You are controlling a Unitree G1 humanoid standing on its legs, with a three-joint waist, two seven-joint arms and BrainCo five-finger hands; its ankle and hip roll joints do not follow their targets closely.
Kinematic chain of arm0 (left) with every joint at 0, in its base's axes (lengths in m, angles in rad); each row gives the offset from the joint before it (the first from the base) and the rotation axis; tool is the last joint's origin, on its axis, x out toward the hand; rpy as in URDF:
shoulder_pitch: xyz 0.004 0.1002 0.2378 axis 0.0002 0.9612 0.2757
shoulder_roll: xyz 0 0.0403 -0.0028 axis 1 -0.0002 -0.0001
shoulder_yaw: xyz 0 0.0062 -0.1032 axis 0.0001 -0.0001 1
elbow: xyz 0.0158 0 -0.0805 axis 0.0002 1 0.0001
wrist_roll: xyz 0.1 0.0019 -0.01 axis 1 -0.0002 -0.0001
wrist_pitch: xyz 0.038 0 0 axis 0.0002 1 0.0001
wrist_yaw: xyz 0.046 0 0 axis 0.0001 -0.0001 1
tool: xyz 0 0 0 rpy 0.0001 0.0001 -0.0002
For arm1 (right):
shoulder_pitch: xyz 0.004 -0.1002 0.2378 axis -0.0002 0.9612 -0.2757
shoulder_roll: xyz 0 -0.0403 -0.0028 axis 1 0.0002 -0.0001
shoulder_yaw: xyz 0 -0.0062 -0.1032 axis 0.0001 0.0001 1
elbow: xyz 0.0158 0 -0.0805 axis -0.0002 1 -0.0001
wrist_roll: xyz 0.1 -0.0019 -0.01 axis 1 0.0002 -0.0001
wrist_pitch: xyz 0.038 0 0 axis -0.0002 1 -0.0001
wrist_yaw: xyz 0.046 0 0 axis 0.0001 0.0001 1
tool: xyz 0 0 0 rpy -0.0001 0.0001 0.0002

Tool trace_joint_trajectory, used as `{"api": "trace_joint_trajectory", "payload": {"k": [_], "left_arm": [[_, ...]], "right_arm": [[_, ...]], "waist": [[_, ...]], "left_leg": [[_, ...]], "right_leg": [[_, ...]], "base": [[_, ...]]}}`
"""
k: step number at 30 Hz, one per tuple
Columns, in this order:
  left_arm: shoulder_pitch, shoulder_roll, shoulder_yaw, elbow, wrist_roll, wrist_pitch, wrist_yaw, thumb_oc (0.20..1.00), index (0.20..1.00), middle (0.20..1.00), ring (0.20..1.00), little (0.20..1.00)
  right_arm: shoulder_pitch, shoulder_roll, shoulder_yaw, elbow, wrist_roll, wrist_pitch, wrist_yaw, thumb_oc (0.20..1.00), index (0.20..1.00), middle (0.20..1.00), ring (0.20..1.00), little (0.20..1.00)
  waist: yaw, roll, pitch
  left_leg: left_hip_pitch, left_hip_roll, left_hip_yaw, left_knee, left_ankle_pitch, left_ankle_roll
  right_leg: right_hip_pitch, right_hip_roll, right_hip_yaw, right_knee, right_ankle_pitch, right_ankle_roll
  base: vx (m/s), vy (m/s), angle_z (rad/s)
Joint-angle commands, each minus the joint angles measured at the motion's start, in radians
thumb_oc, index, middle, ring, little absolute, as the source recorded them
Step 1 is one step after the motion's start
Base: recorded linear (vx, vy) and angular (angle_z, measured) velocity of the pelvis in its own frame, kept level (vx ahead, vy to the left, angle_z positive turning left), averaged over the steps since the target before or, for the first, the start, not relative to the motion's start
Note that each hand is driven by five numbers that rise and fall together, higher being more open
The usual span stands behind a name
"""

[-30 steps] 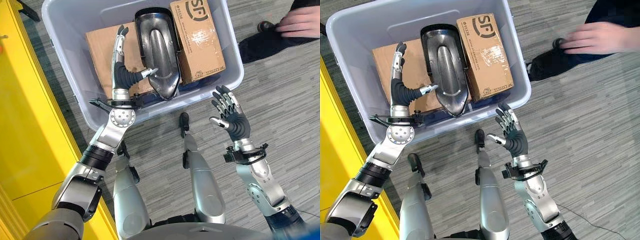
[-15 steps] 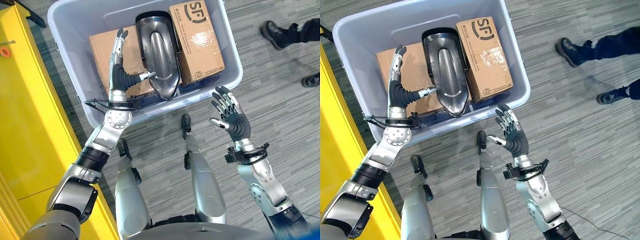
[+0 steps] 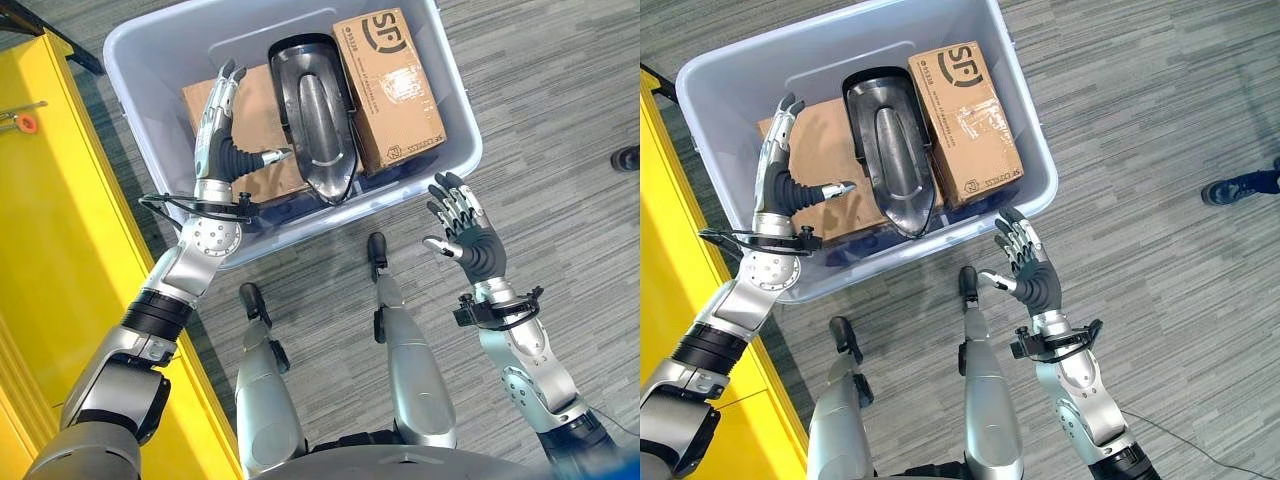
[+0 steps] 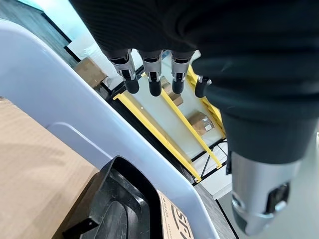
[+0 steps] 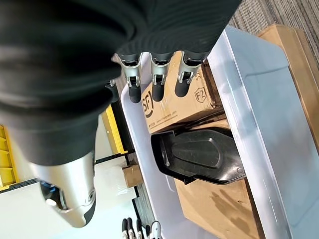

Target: Move parts from the plastic box to the shelf.

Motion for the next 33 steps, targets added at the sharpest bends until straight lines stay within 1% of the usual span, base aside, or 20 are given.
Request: {"api": "trace_joint_trajectory", "payload": {"k": [1,6,7,8,9,10,12,13,16,17,18,19,21,23,24,27,30,31,33], "left_arm": [[-0.032,0.06,0.016,0.012,0.07,-0.02,-0.003,1.0,1.0,1.0,1.0,1.0],[-0.032,0.092,-0.001,0.027,0.118,-0.013,-0.014,1.0,1.0,1.0,1.0,1.0],[-0.033,0.095,-0.01,0.038,0.122,-0.016,-0.022,1.0,1.0,1.0,1.0,1.0],[-0.034,0.091,-0.012,0.046,0.115,-0.016,-0.025,1.0,1.0,1.0,1.0,1.0],[-0.064,0.115,-0.044,0.078,0.148,-0.005,-0.03,1.0,1.0,1.0,1.0,1.0],[-0.09,0.143,-0.069,0.09,0.188,0.001,-0.033,1.0,1.0,1.0,1.0,1.0],[-0.103,0.152,-0.083,0.1,0.202,0.001,-0.031,1.0,1.0,1.0,1.0,1.0],[-0.143,0.181,-0.123,0.13,0.25,0.017,-0.032,1.0,1.0,1.0,1.0,1.0],[-0.235,0.227,-0.209,0.193,0.337,0.042,-0.034,1.0,1.0,1.0,1.0,1.0],[-0.242,0.225,-0.214,0.197,0.338,0.042,-0.032,1.0,1.0,1.0,1.0,1.0],[-0.259,0.236,-0.234,0.208,0.358,0.047,-0.032,1.0,1.0,1.0,1.0,1.0],[-0.309,0.255,-0.285,0.251,0.401,0.066,-0.036,1.0,1.0,1.0,1.0,1.0],[-0.359,0.289,-0.329,0.262,0.462,0.086,-0.039,1.0,1.0,1.0,1.0,1.0],[-0.472,0.331,-0.444,0.305,0.584,0.126,-0.034,1.0,1.0,1.0,1.0,1.0],[-0.478,0.33,-0.449,0.308,0.584,0.126,-0.033,1.0,1.0,1.0,1.0,1.0],[-0.546,0.324,-0.511,0.376,0.632,0.158,-0.029,1.0,1.0,1.0,1.0,1.0],[-0.604,0.342,-0.568,0.4,0.678,0.175,-0.035,1.0,1.0,1.0,1.0,1.0],[-0.65,0.36,-0.614,0.413,0.706,0.183,-0.047,1.0,1.0,1.0,1.0,1.0],[-0.696,0.368,-0.659,0.453,0.724,0.191,-0.06,1.0,1.0,1.0,1.0,1.0]], "right_arm": [[0.004,-0.04,-0.07,-0.048,0.016,-0.073,0.011,1.0,1.0,1.0,1.0,1.0],[0.008,-0.049,-0.071,-0.05,0.015,-0.074,0.02,1.0,1.0,1.0,1.0,1.0],[0.007,-0.051,-0.07,-0.049,0.013,-0.073,0.024,1.0,1.0,1.0,1.0,1.0],[0.007,-0.051,-0.069,-0.049,0.013,-0.073,0.024,1.0,1.0,1.0,1.0,1.0],[0.01,-0.058,-0.068,-0.046,0.013,-0.074,0.029,1.0,1.0,1.0,1.0,1.0],[0.014,-0.065,-0.073,-0.049,0.015,-0.077,0.034,1.0,1.0,1.0,1.0,1.0],[0.016,-0.068,-0.074,-0.049,0.017,-0.076,0.036,1.0,1.0,1.0,1.0,1.0],[0.016,-0.075,-0.072,-0.044,0.022,-0.077,0.039,1.0,1.0,1.0,1.0,1.0],[0.017,-0.091,-0.069,-0.045,0.026,-0.08,0.05,1.0,1.0,1.0,1.0,1.0],[0.017,-0.089,-0.071,-0.046,0.026,-0.081,0.05,1.0,1.0,1.0,1.0,1.0],[0.017,-0.093,-0.068,-0.044,0.025,-0.082,0.051,1.0,1.0,1.0,1.0,1.0],[0.013,-0.105,-0.064,-0.046,0.019,-0.082,0.053,1.0,1.0,1.0,1.0,1.0],[0.014,-0.111,-0.066,-0.048,0.022,-0.085,0.057,1.0,1.0,1.0,1.0,1.0],[0.002,-0.124,-0.055,-0.034,0.022,-0.079,0.055,1.0,1.0,1.0,1.0,1.0],[0.001,-0.122,-0.056,-0.034,0.022,-0.08,0.055,1.0,1.0,1.0,1.0,1.0],[-0.011,-0.132,-0.047,-0.033,0.021,-0.076,0.052,1.0,1.0,1.0,1.0,1.0],[-0.018,-0.143,-0.048,-0.039,0.02,-0.072,0.05,1.0,1.0,1.0,1.0,1.0],[-0.022,-0.15,-0.051,-0.04,0.015,-0.068,0.05,1.0,1.0,1.0,1.0,1.0],[-0.025,-0.153,-0.055,-0.034,0.013,-0.063,0.045,1.0,1.0,1.0,1.0,1.0]], "waist": [[-0.031,0.028,-0.009],[-0.033,0.031,-0.011],[-0.031,0.035,-0.018],[-0.033,0.03,-0.013],[-0.035,0.034,-0.022],[-0.038,0.035,-0.024],[-0.038,0.035,-0.025],[-0.043,0.037,-0.028],[-0.051,0.04,-0.027],[-0.051,0.034,-0.021],[-0.051,0.04,-0.025],[-0.057,0.042,-0.023],[-0.058,0.045,-0.022],[-0.064,0.054,-0.017],[-0.063,0.053,-0.016],[-0.068,0.059,-0.012],[-0.072,0.068,-0.007],[-0.076,0.073,-0.003],[-0.084,0.083,0.001]], "left_leg": [[-0.039,0.012,0.0,0.074,-0.019,0.02],[-0.038,0.013,0.002,0.076,-0.021,0.019],[-0.026,0.016,-0.003,0.077,-0.047,0.011],[-0.036,0.015,0.004,0.079,-0.024,0.019],[-0.022,0.02,-0.002,0.08,-0.049,0.011],[-0.021,0.022,-0.001,0.081,-0.049,0.009],[-0.021,0.022,0.0,0.081,-0.049,0.009],[-0.021,0.023,0.0,0.082,-0.05,0.008],[-0.022,0.023,0.001,0.085,-0.05,0.007],[-0.034,0.021,0.008,0.087,-0.026,0.015],[-0.023,0.024,0.002,0.088,-0.052,0.007],[-0.023,0.024,0.004,0.088,-0.05,0.005],[-0.024,0.025,0.006,0.088,-0.05,0.005],[-0.029,0.025,0.01,0.089,-0.049,0.002],[-0.03,0.024,0.009,0.089,-0.049,0.002],[-0.031,0.023,0.015,0.087,-0.047,0.002],[-0.03,0.02,0.022,0.086,-0.047,0.003],[-0.032,0.02,0.026,0.088,-0.048,0.003],[-0.035,0.021,0.032,0.089,-0.048,0.003]], "right_leg": [[0.015,-0.091,0.004,0.158,-0.158,0.073],[0.014,-0.088,0.007,0.161,-0.161,0.074],[0.026,-0.085,0.009,0.162,-0.183,0.079],[0.016,-0.085,0.01,0.162,-0.162,0.072],[0.028,-0.082,0.011,0.163,-0.184,0.079],[0.028,-0.081,0.012,0.163,-0.184,0.08],[0.027,-0.081,0.013,0.165,-0.184,0.08],[0.026,-0.08,0.014,0.166,-0.184,0.08],[0.023,-0.078,0.018,0.169,-0.184,0.083],[0.012,-0.08,0.017,0.17,-0.163,0.077],[0.022,-0.077,0.019,0.171,-0.184,0.084],[0.019,-0.076,0.022,0.17,-0.183,0.085],[0.015,-0.075,0.025,0.171,-0.183,0.086],[0.005,-0.076,0.028,0.175,-0.182,0.09],[0.004,-0.076,0.028,0.175,-0.182,0.09],[-0.001,-0.077,0.031,0.176,-0.181,0.092],[-0.01,-0.075,0.036,0.179,-0.18,0.094],[-0.016,-0.075,0.042,0.18,-0.18,0.096],[-0.025,-0.074,0.049,0.183,-0.179,0.098]], "base": [[0.0,0.0,0.0],[0.02,0.004,0.0],[0.0,0.0,0.0],[0.09,0.03,-0.01],[0.0,0.0,0.0],[0.1,0.042,-0.02],[0.0,0.0,0.0],[0.0,0.0,0.0],[-0.03,-0.004,-0.01],[0.0,0.0,0.0],[0.0,0.0,0.0],[0.08,0.024,-0.02],[0.0,0.0,0.0],[-0.01,0.007,-0.05],[0.0,0.006,-0.06],[0.0,0.011,-0.06],[0.01,0.02,-0.07],[0.01,0.013,-0.06],[0.01,0.017,-0.08]]}}
